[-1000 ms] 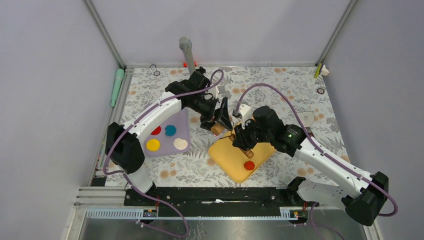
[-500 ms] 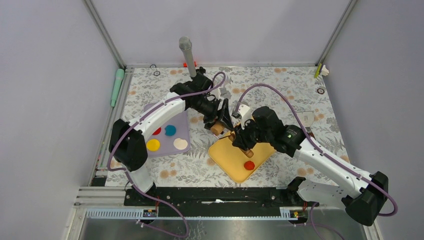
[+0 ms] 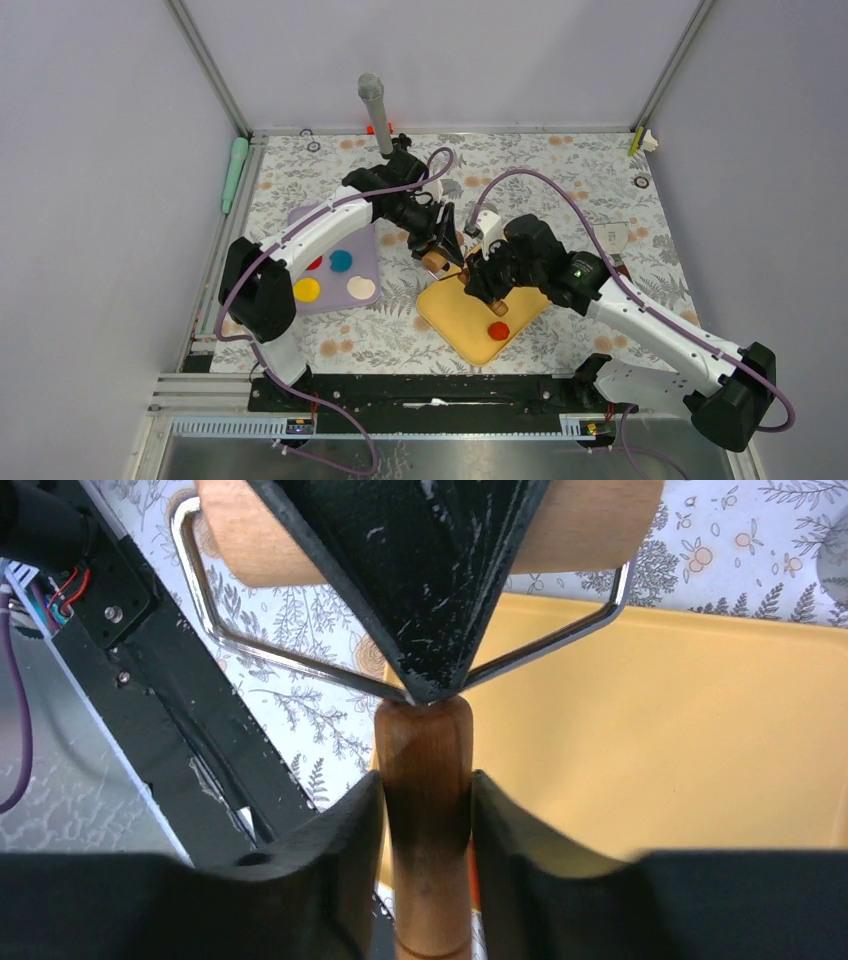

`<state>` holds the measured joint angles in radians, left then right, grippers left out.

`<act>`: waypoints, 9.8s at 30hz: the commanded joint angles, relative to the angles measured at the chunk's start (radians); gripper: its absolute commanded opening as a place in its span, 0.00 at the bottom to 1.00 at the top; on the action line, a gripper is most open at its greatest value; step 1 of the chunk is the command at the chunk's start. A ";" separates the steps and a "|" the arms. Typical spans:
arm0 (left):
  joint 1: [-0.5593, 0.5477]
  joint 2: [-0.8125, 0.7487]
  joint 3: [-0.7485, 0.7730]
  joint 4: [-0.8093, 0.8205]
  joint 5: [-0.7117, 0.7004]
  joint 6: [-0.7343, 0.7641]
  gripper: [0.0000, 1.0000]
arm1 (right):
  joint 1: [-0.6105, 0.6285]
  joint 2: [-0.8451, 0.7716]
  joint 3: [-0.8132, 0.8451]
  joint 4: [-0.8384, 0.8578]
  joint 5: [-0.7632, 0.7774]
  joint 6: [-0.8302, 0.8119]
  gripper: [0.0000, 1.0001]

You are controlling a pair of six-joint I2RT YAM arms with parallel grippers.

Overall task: Roll out the dumpling wrappers from the dough
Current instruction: Pick up the rolling pin from the center of the board.

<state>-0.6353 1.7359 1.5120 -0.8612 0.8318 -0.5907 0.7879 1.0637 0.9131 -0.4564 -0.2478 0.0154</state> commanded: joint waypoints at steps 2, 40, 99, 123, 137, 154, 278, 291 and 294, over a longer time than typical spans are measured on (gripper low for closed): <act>0.004 -0.043 0.056 0.027 0.014 0.042 0.00 | 0.008 -0.062 -0.023 0.145 0.105 0.117 0.69; -0.162 -0.467 0.214 0.025 -0.907 0.810 0.00 | -0.584 0.147 -0.440 2.021 -0.516 1.097 0.99; -0.201 -0.803 0.014 0.189 -0.490 0.936 0.00 | -0.259 0.246 -0.200 2.178 -0.638 0.955 1.00; -0.197 -0.747 0.056 0.177 -0.475 0.901 0.00 | -0.184 0.261 -0.227 2.177 -0.659 0.938 0.99; -0.176 -0.737 0.056 0.204 -0.485 0.872 0.00 | -0.174 0.278 -0.234 2.177 -0.698 0.939 0.94; -0.167 -0.747 0.025 0.213 -0.512 0.858 0.00 | -0.159 0.303 -0.226 2.176 -0.667 0.957 0.45; 0.169 -0.254 -0.681 1.591 -0.139 -0.753 0.51 | -0.299 0.206 -0.216 1.070 0.075 1.531 0.00; 0.160 -0.257 -0.679 1.592 -0.146 -0.756 0.33 | -0.299 0.220 -0.238 1.108 0.057 1.532 0.00; 0.160 -0.248 -0.679 1.610 -0.137 -0.765 0.53 | -0.299 0.220 -0.241 1.118 0.055 1.530 0.00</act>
<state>-0.4591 1.5047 0.7959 0.6682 0.7235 -1.3289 0.4675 1.2896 0.6720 0.5678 -0.1158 1.5475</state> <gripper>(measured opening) 0.447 0.395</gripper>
